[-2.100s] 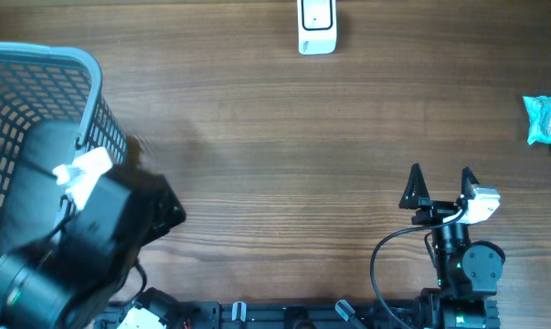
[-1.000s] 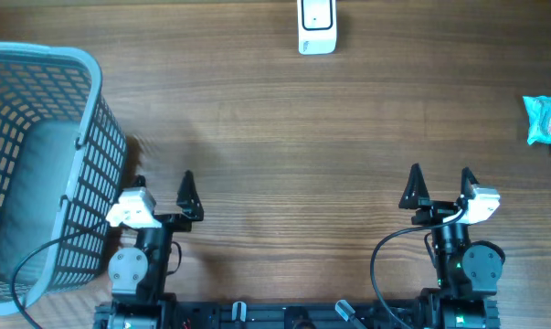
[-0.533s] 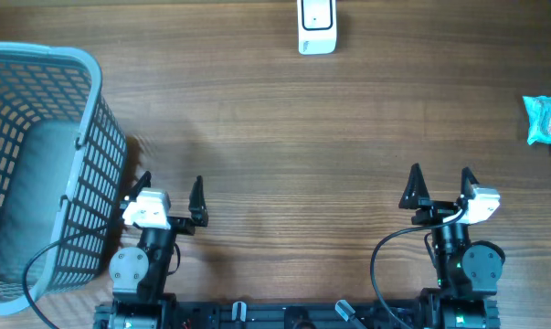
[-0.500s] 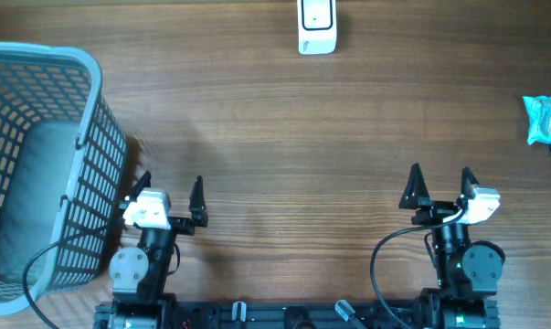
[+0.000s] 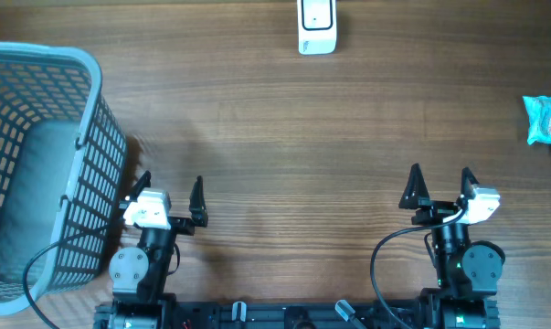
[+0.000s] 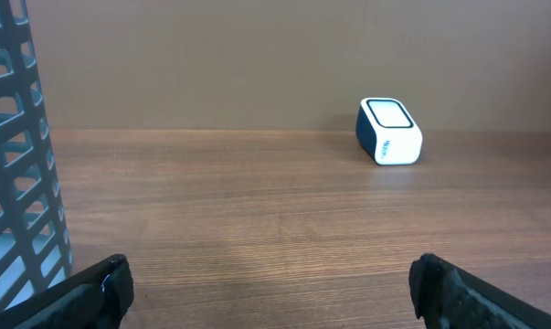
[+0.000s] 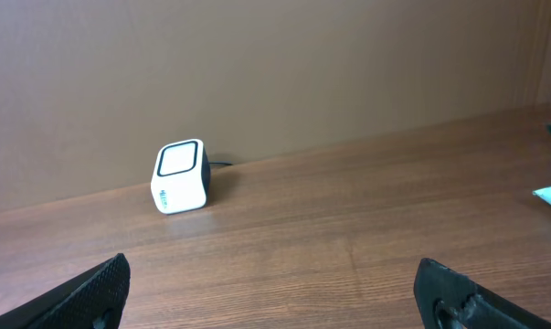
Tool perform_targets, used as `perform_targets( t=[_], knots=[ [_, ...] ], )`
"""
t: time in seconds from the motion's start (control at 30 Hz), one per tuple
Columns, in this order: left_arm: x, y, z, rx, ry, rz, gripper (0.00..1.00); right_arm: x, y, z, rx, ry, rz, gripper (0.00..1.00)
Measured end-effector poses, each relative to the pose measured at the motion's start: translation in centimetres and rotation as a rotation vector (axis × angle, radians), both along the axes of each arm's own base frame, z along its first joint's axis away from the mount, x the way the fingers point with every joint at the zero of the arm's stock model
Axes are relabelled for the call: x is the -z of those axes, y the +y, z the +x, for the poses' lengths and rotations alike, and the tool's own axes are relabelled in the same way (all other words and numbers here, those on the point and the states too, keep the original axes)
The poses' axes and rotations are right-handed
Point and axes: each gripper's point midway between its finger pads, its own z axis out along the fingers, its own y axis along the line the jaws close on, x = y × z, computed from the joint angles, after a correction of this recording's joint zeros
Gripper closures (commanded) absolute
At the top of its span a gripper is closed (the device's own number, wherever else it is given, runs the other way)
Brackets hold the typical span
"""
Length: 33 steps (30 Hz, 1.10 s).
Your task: Scan the item barcode
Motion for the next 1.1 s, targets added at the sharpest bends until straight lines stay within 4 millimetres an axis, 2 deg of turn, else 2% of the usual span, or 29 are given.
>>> perform_targets(
  t=[0.13,1.1],
  knots=[
    [0.00,0.93,0.09,-0.038,0.000,0.000,0.00,0.00,0.01,0.00,0.000,0.000,0.000,0.00],
    [0.01,0.93,0.09,-0.038,0.000,0.000,0.00,0.00,0.01,0.00,0.000,0.000,0.000,0.00]
  ],
)
